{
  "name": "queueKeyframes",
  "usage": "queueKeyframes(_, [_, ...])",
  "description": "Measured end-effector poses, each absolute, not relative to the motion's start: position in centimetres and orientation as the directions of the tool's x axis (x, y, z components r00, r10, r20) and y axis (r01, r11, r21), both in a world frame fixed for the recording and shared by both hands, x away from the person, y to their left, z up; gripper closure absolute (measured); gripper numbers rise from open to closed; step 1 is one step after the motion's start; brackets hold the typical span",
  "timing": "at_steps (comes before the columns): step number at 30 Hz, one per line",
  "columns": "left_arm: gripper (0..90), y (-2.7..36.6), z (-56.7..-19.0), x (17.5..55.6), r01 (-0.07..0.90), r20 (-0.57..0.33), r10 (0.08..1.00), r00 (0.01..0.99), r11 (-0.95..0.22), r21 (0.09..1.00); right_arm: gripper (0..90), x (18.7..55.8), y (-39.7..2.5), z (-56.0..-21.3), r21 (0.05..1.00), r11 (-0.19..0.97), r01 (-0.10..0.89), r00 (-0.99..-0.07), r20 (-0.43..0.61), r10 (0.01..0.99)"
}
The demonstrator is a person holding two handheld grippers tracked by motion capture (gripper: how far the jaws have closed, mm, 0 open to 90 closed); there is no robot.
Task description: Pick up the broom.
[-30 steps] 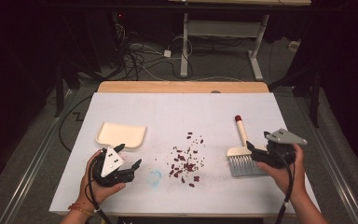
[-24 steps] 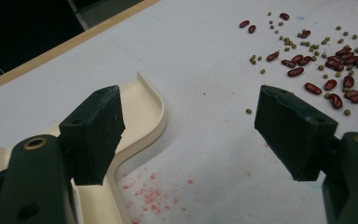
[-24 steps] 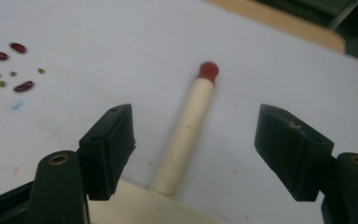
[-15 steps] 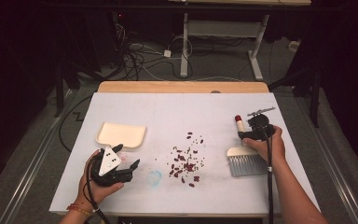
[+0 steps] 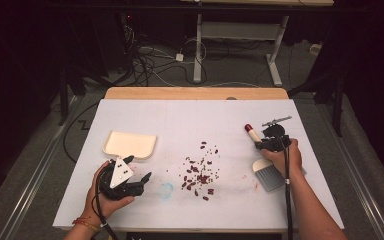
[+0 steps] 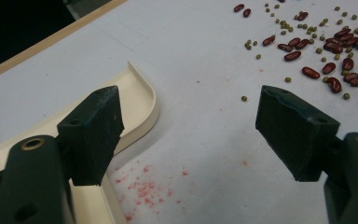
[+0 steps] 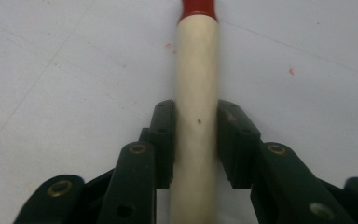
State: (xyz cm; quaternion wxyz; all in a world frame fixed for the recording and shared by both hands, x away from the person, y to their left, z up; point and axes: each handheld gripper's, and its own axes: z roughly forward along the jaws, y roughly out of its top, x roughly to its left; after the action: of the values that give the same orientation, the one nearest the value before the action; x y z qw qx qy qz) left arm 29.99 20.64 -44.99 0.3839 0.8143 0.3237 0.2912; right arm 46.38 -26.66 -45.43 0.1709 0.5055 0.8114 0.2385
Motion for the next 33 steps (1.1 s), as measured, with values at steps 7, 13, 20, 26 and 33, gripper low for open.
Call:
queueKeyframes(7, [22.3, 20.9, -44.9, 29.9, 0.308, 0.220, 0.758, 0.614, -0.487, 0.817, 70.2, 46.2, -26.9, -45.5, 0.581, 0.361, 0.729, -0.429, -0.023, 0.903])
queueKeyframes(13, [22.3, 20.9, -44.8, 29.8, 0.320, 0.208, 0.765, 0.610, -0.478, 0.818, 70.1, 45.5, -27.9, -44.7, 0.652, 0.296, 0.698, -0.423, 0.042, 0.905])
queueKeyframes(20, [22.3, 20.8, -44.8, 29.7, 0.303, 0.225, 0.757, 0.613, -0.489, 0.818, 70.3, 43.2, -28.4, -42.0, 0.753, 0.278, 0.596, -0.450, 0.026, 0.893])
queueKeyframes(26, [22.3, 20.5, -44.8, 29.8, 0.304, 0.228, 0.756, 0.614, -0.493, 0.815, 70.4, 41.0, -29.0, -39.7, 0.834, 0.251, 0.492, -0.463, 0.006, 0.887])
queueKeyframes(33, [22.3, 20.4, -44.7, 29.7, 0.304, 0.225, 0.753, 0.619, -0.493, 0.815, 70.7, 39.4, -29.1, -37.6, 0.890, 0.221, 0.399, -0.478, -0.004, 0.879])
